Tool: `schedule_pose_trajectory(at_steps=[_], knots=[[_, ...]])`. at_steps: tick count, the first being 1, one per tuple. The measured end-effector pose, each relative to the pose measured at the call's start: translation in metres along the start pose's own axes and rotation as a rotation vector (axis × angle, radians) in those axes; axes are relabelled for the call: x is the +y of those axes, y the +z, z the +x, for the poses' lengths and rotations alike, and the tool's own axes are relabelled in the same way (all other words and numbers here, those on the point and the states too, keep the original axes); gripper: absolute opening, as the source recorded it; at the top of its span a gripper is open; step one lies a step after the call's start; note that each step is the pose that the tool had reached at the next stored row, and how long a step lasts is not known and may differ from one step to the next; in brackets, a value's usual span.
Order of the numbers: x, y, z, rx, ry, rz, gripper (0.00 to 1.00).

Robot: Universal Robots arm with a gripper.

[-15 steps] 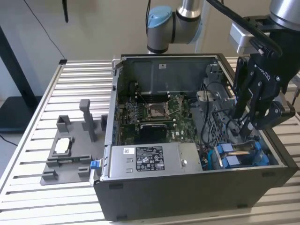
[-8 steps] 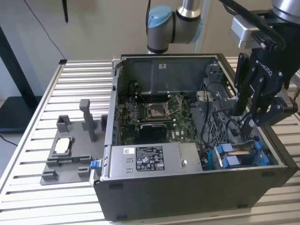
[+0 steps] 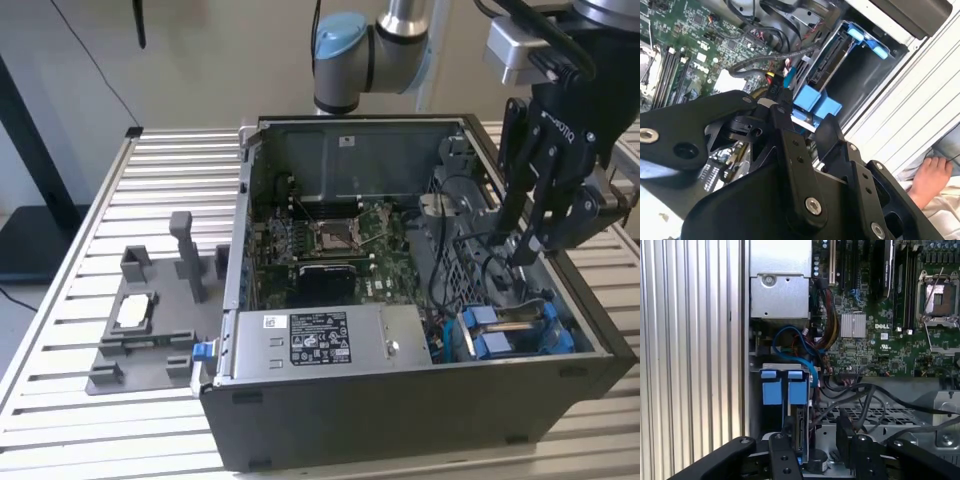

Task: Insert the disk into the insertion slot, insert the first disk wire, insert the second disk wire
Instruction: 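Insert the disk into the insertion slot, then insert the first disk wire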

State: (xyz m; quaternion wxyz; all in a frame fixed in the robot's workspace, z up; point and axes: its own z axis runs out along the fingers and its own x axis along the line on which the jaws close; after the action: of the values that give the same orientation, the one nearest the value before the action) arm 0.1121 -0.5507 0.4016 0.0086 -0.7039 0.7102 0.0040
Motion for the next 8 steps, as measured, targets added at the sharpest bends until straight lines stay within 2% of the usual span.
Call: schedule_pose_trajectory(at_steps=[2,8], knots=[[-0.0001,0.0001,-0.0033,-0.0004,0.0,0.0038,0.47],[0.0,0.0,-0.0041,-0.0003,0.0,0.0039,0.47]])
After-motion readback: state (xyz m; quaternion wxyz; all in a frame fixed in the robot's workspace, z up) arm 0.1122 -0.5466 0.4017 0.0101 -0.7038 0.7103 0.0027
